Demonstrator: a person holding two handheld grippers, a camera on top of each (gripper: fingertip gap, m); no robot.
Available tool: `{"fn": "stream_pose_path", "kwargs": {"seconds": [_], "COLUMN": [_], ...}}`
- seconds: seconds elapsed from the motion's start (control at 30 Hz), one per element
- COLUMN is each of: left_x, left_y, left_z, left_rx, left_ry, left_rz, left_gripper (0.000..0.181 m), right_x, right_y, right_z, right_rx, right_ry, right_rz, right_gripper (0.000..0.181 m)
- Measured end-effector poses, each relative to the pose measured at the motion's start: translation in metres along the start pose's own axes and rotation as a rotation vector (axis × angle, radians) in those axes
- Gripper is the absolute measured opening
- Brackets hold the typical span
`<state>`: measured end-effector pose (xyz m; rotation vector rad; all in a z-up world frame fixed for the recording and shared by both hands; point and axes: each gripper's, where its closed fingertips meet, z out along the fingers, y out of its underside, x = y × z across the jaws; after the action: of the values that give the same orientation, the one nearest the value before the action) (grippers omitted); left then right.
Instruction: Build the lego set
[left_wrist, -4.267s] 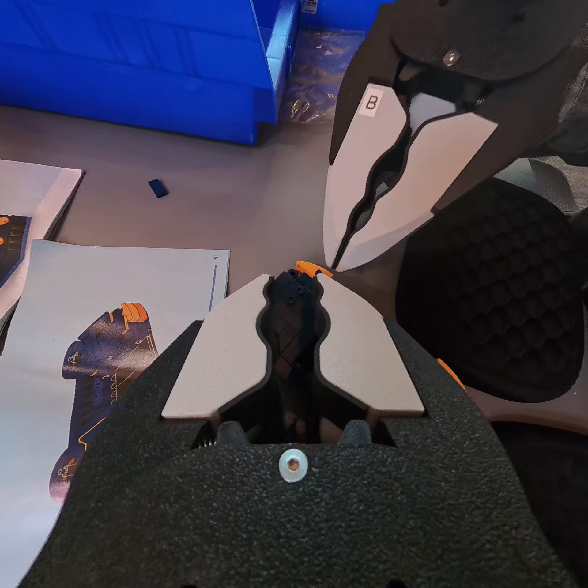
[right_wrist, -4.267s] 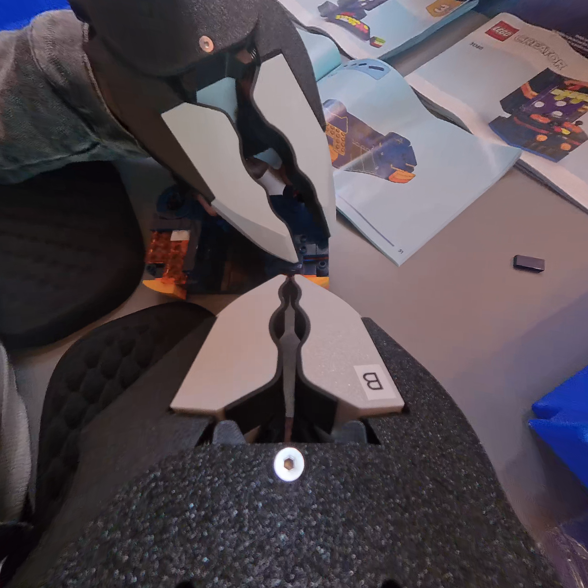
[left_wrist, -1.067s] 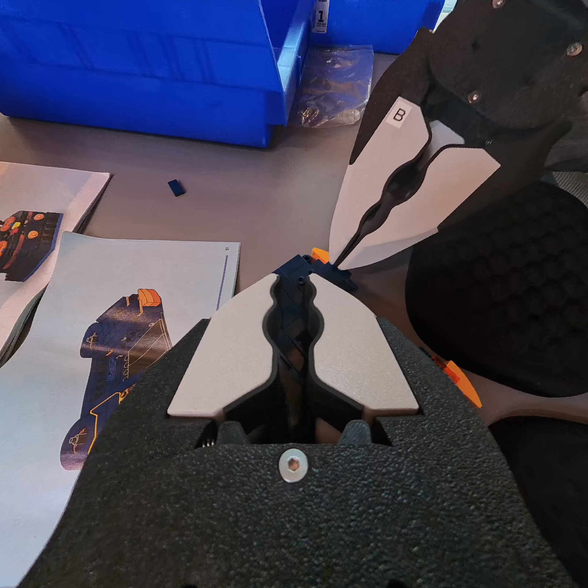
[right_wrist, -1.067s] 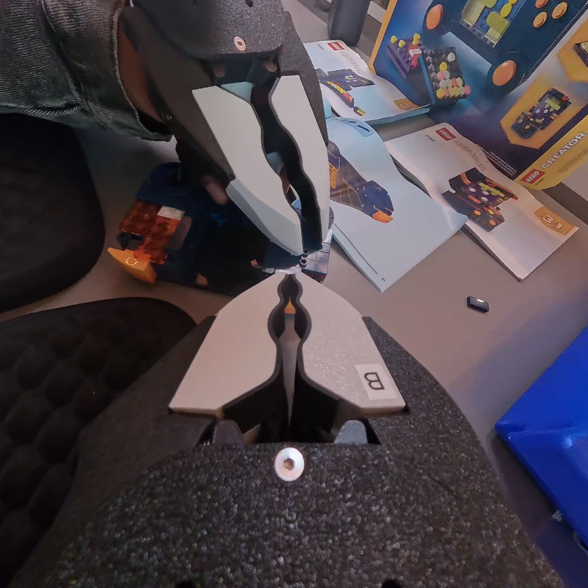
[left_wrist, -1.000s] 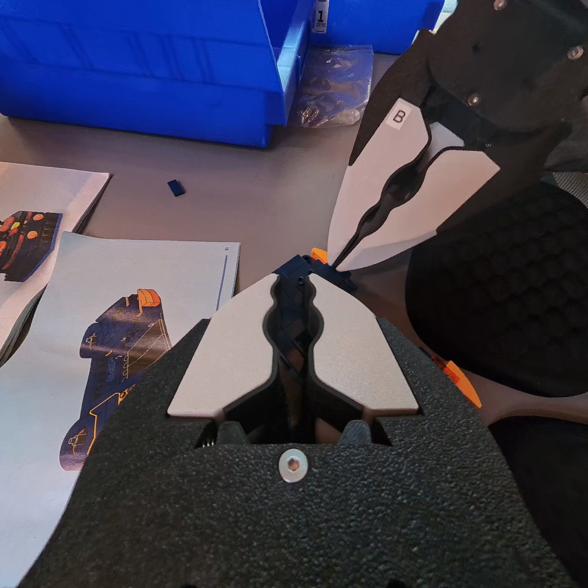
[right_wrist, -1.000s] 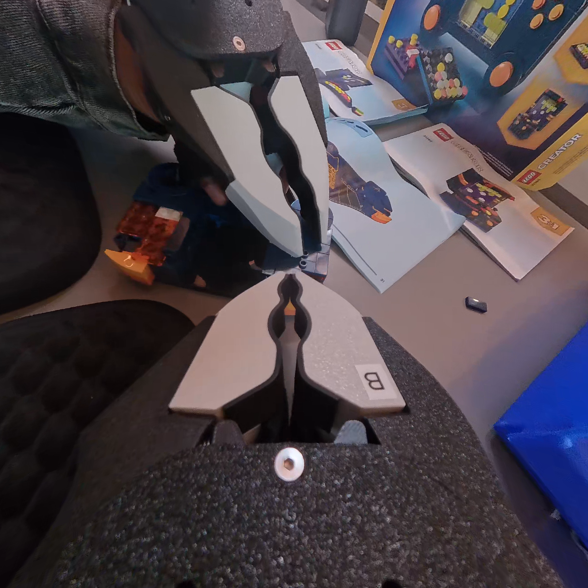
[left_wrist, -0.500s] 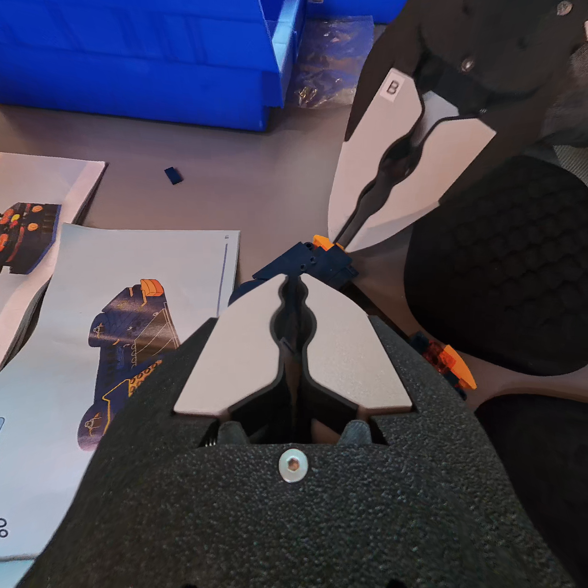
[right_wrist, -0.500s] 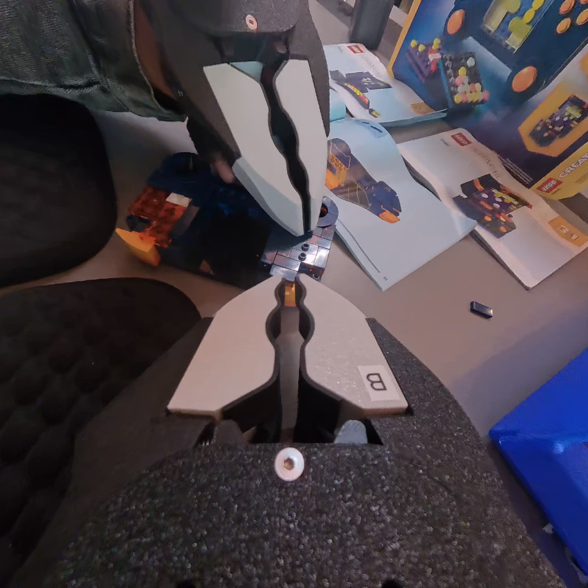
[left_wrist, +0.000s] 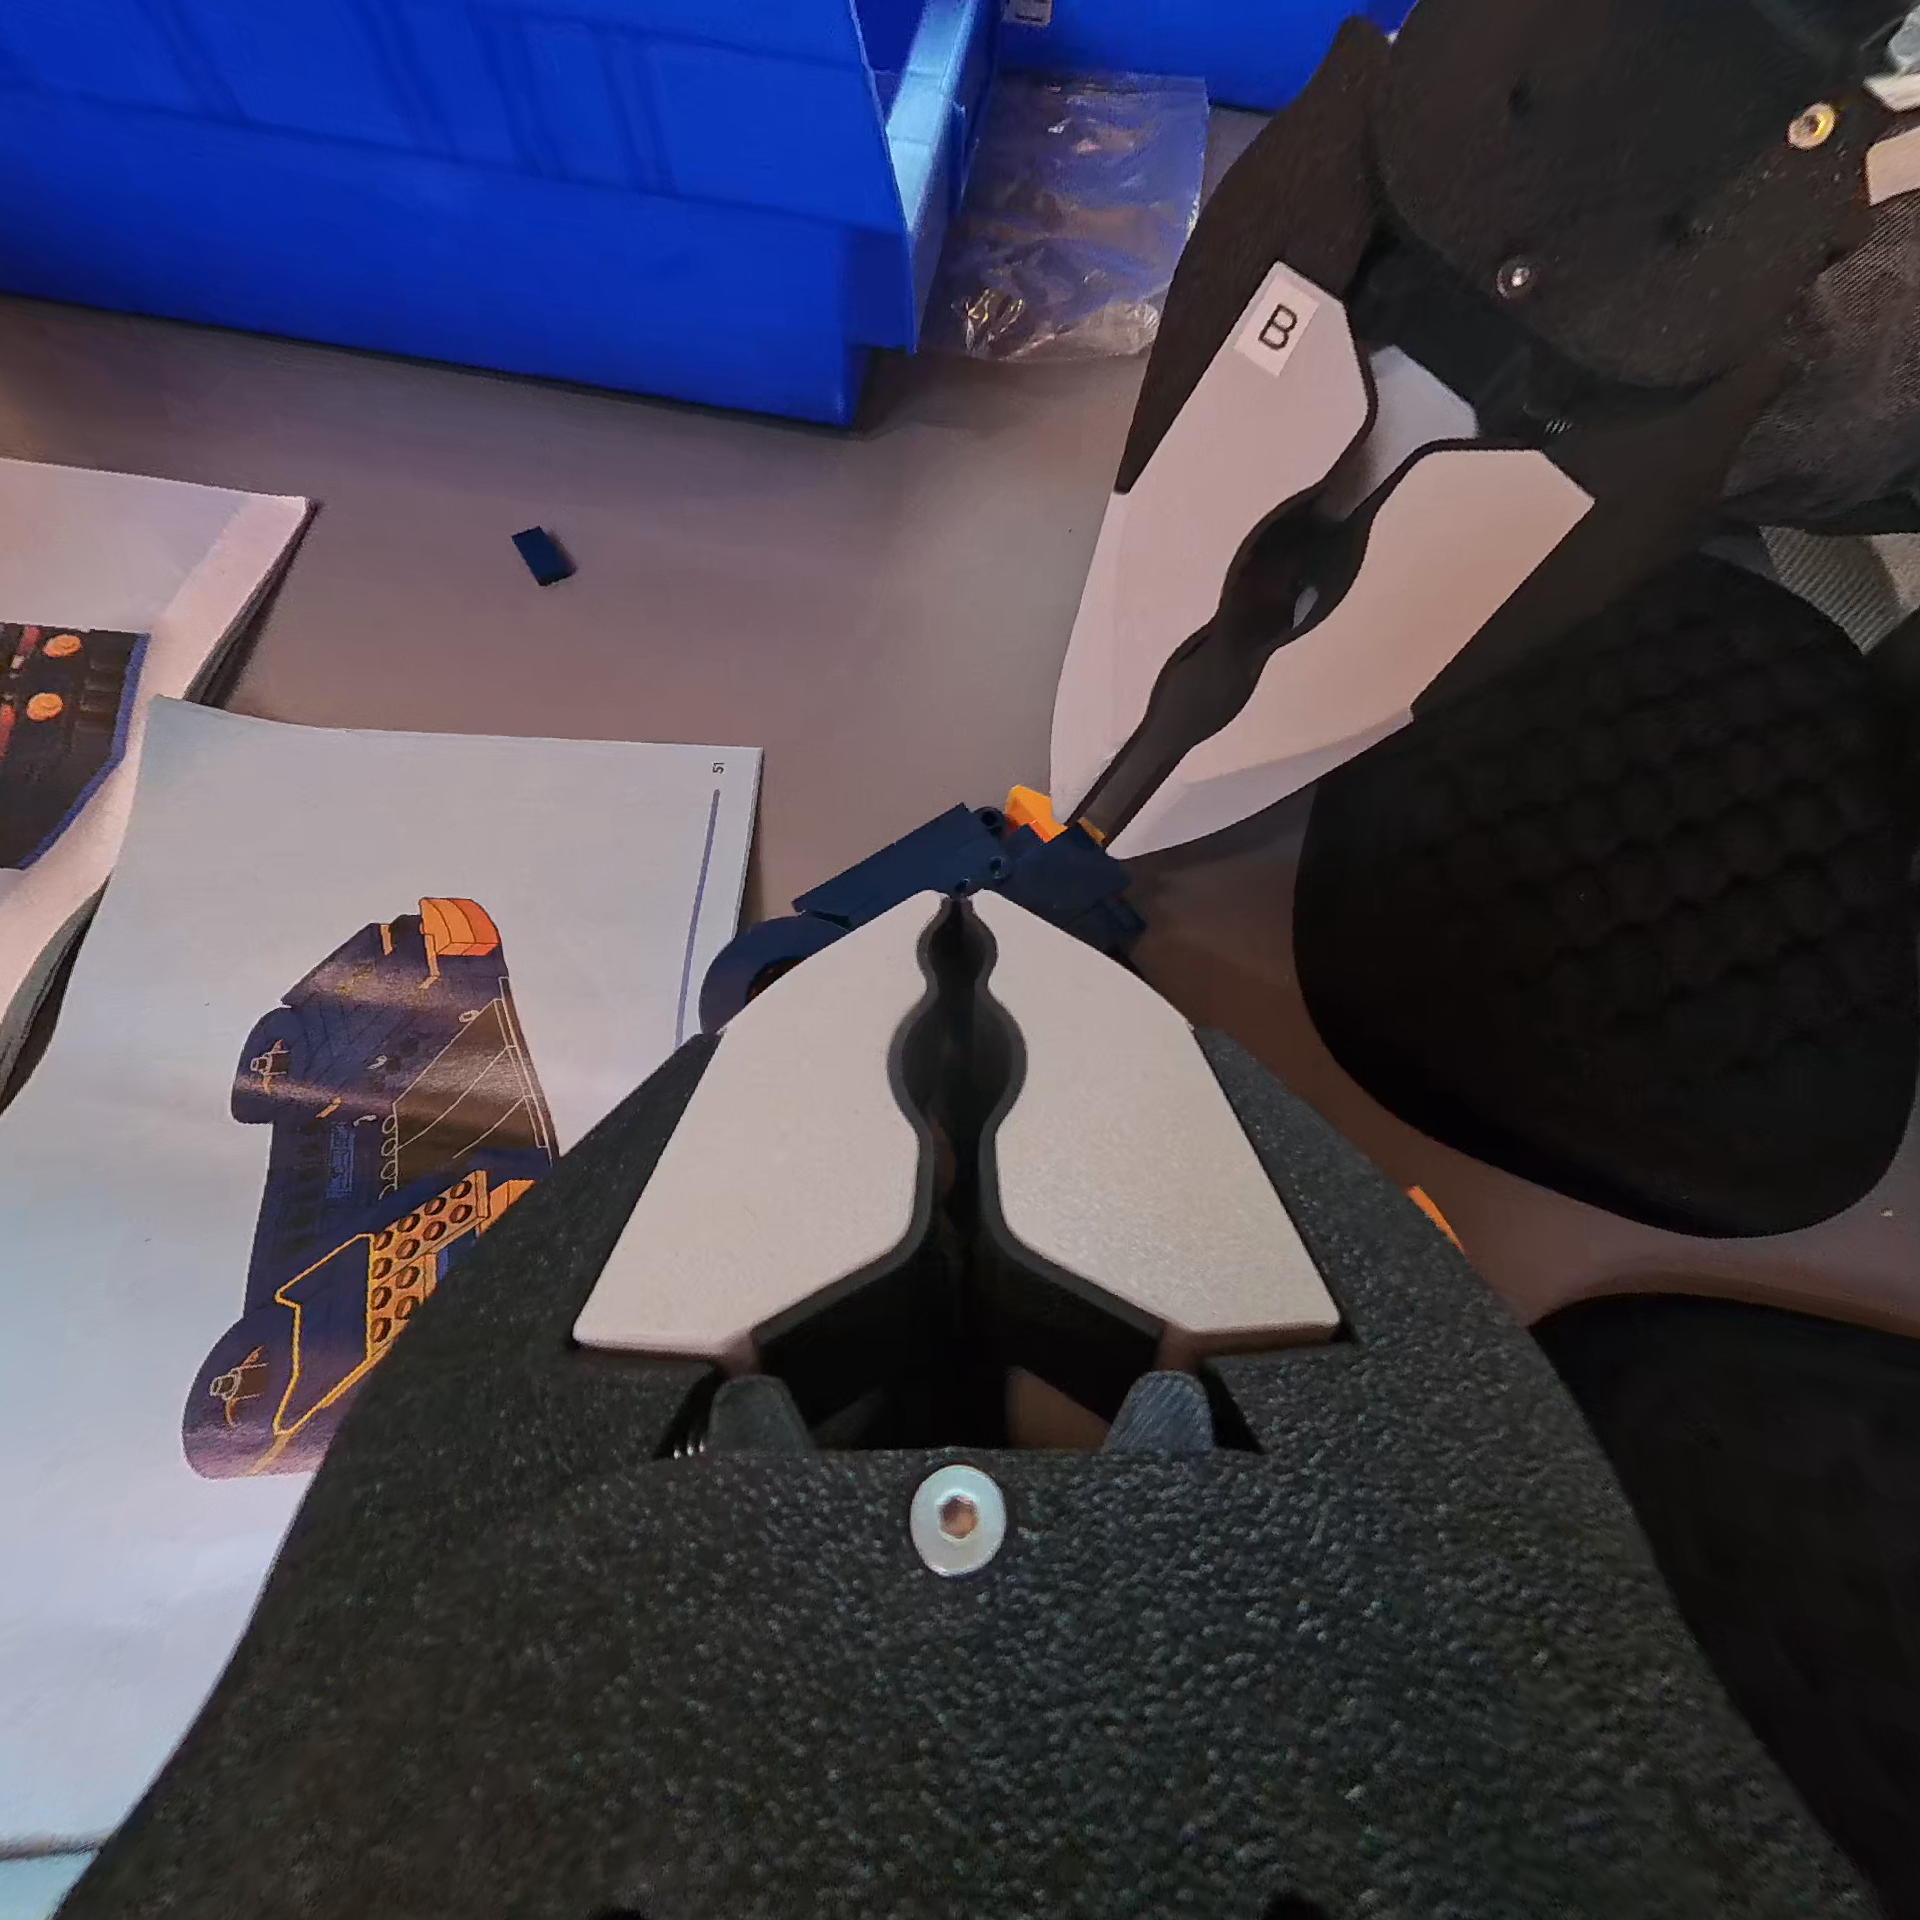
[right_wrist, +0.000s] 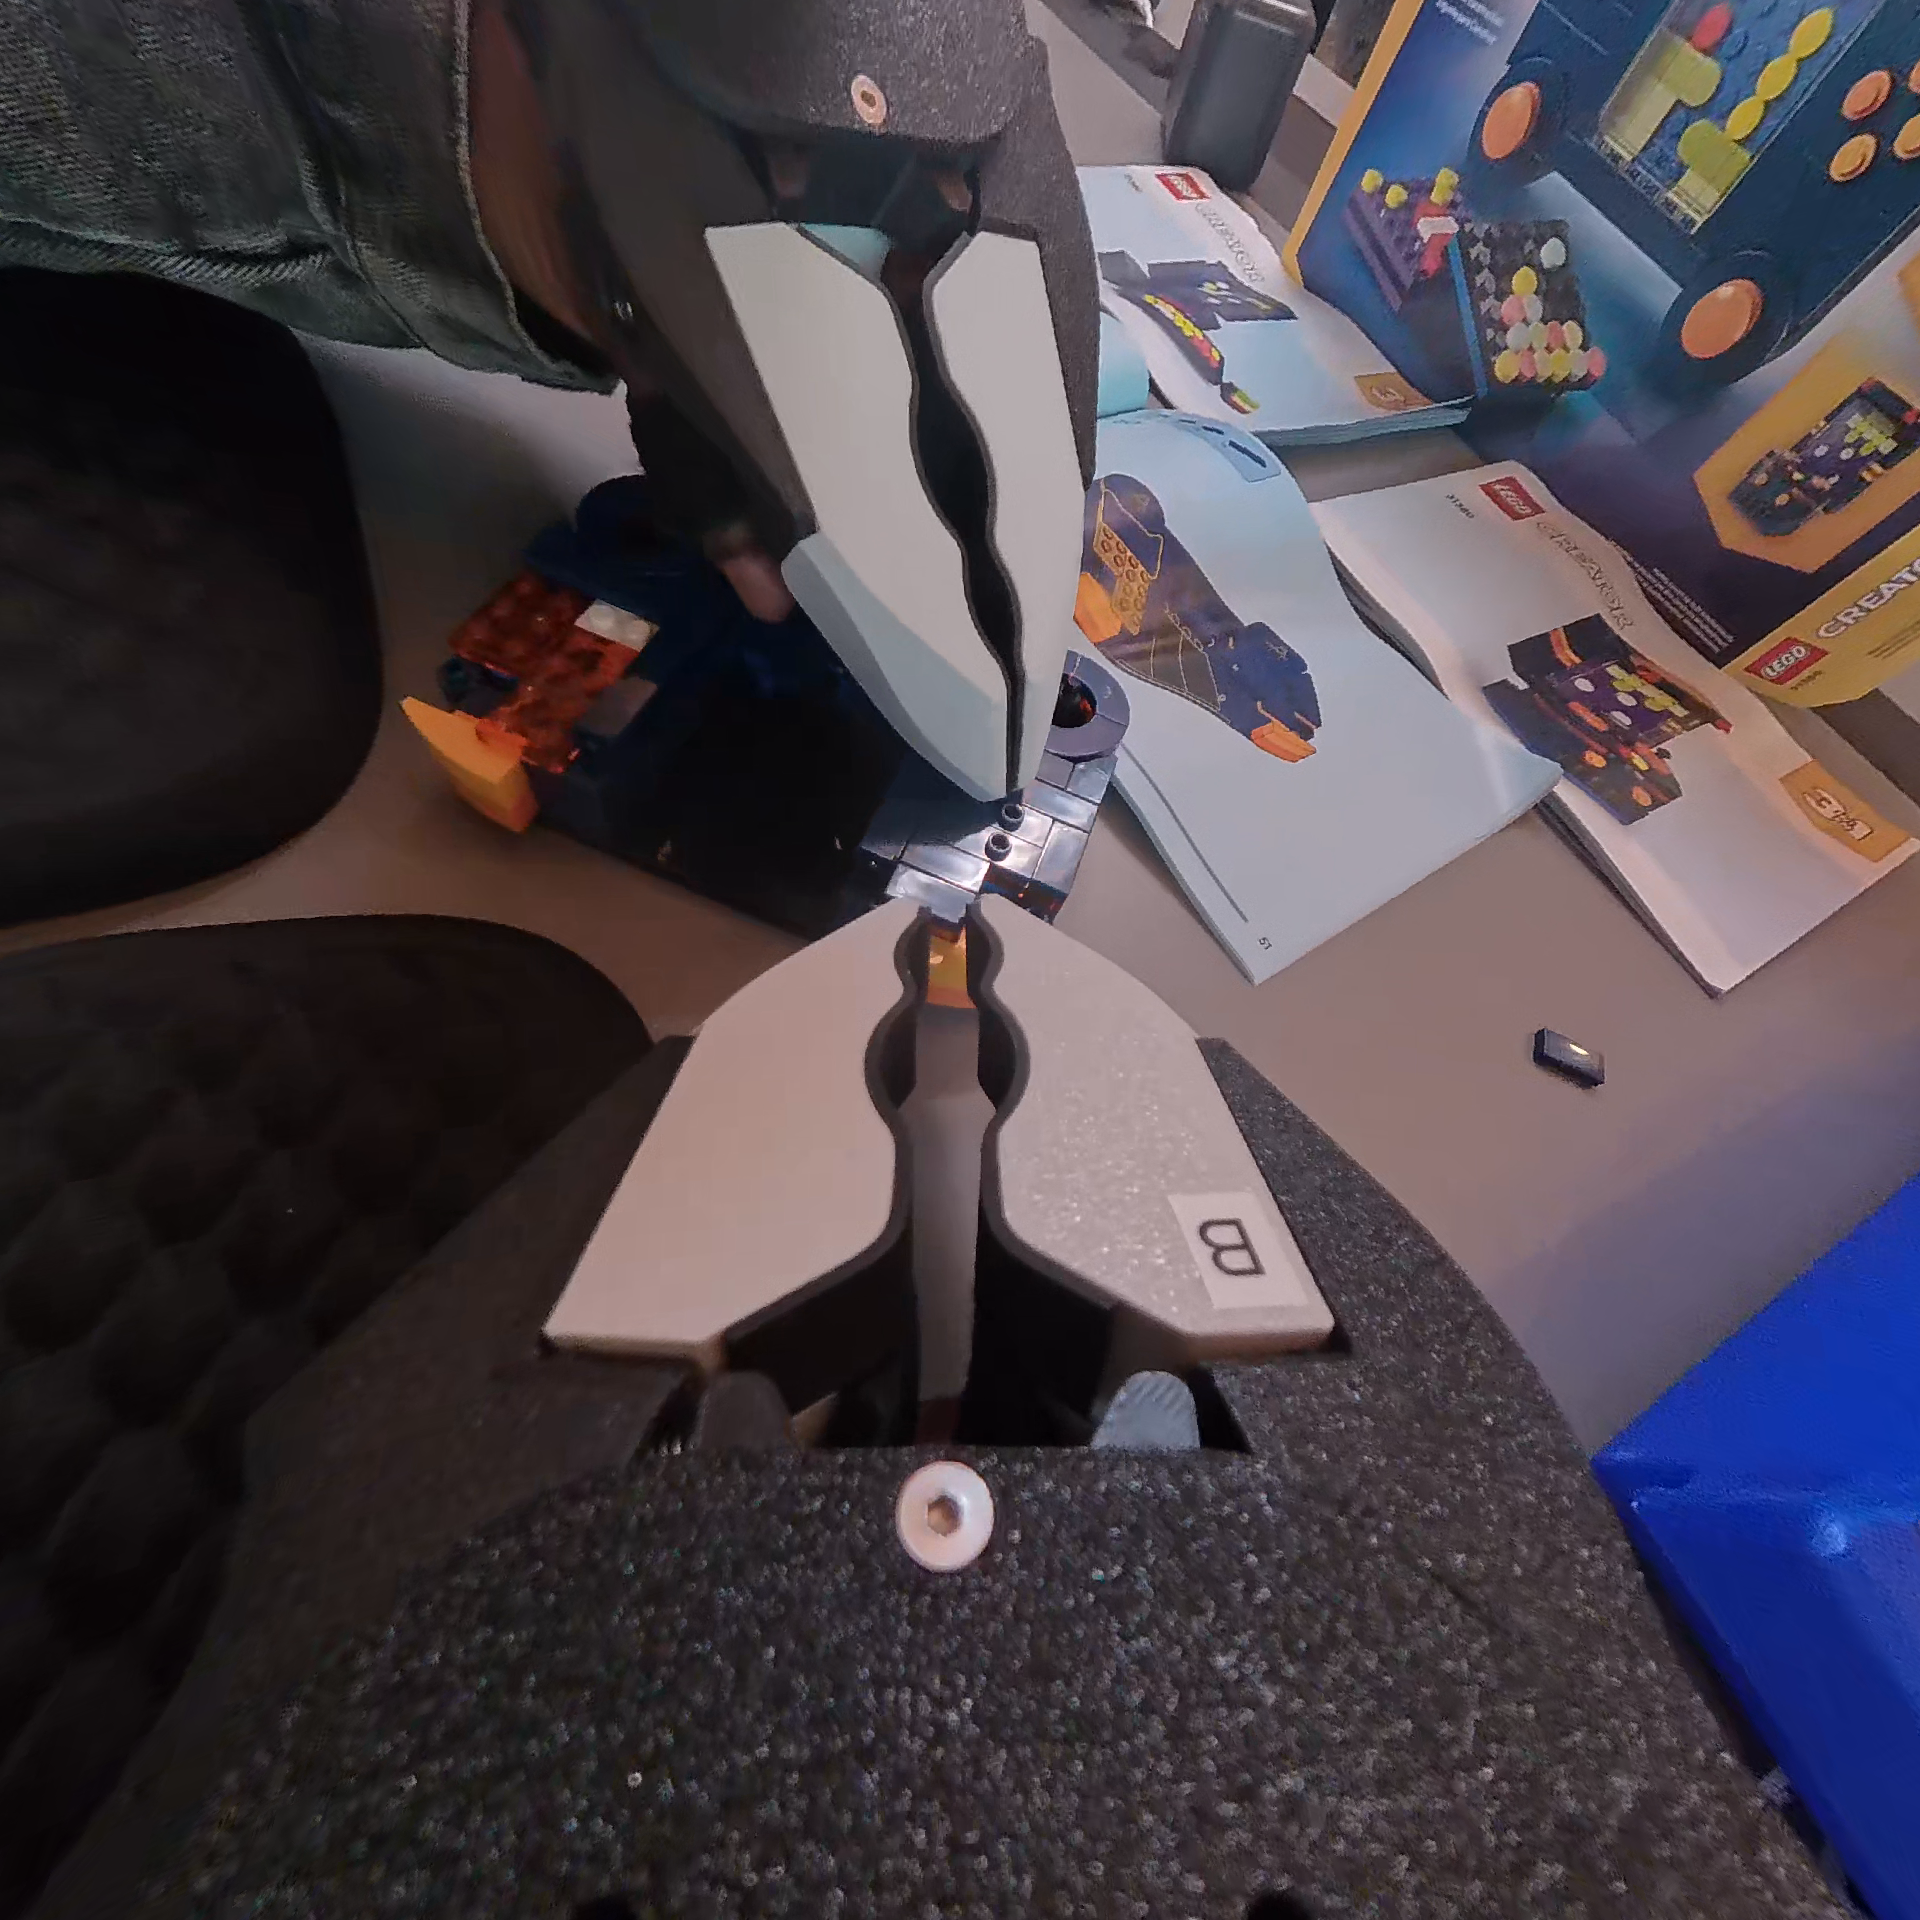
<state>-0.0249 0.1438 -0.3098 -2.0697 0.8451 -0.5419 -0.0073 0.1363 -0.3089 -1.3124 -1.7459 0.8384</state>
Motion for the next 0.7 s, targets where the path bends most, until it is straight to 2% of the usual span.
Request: {"fn": "stream_pose_path", "kwargs": {"seconds": [0.1,0.23,0.33,0.6,0.63,0.7], "left_x": [0.0,0.0,0.0,-0.001,-0.01,-0.023], "left_y": [0.0,0.0,0.0,0.003,-0.002,-0.023], "left_z": [-0.001,-0.001,-0.001,-0.007,-0.016,-0.047], "left_rx": [-0.004,-0.004,-0.01,-0.047,-0.017,0.151], "left_ry": [-0.002,0.0,-0.008,-0.003,-0.058,-0.119], "left_rz": [0.017,0.018,0.03,0.054,0.049,0.013], "left_gripper": [0.0,0.0,0.0,0.0,0.002,0.003], "right_x": [0.0,0.005,0.0,-0.001,0.001,0.006], "right_y": [-0.001,-0.018,-0.008,-0.008,-0.009,-0.022], "right_z": [0.0,-0.001,0.008,0.009,0.009,0.004], "right_rx": [-0.002,0.089,0.012,-0.034,-0.016,0.072], "right_ry": [-0.001,0.004,-0.007,-0.003,0.002,0.015], "right_rz": [0.001,0.079,0.046,-0.012,-0.002,0.065], "right_gripper": [0.005,0.0,0.0,0.0,0.0,0.0]}}
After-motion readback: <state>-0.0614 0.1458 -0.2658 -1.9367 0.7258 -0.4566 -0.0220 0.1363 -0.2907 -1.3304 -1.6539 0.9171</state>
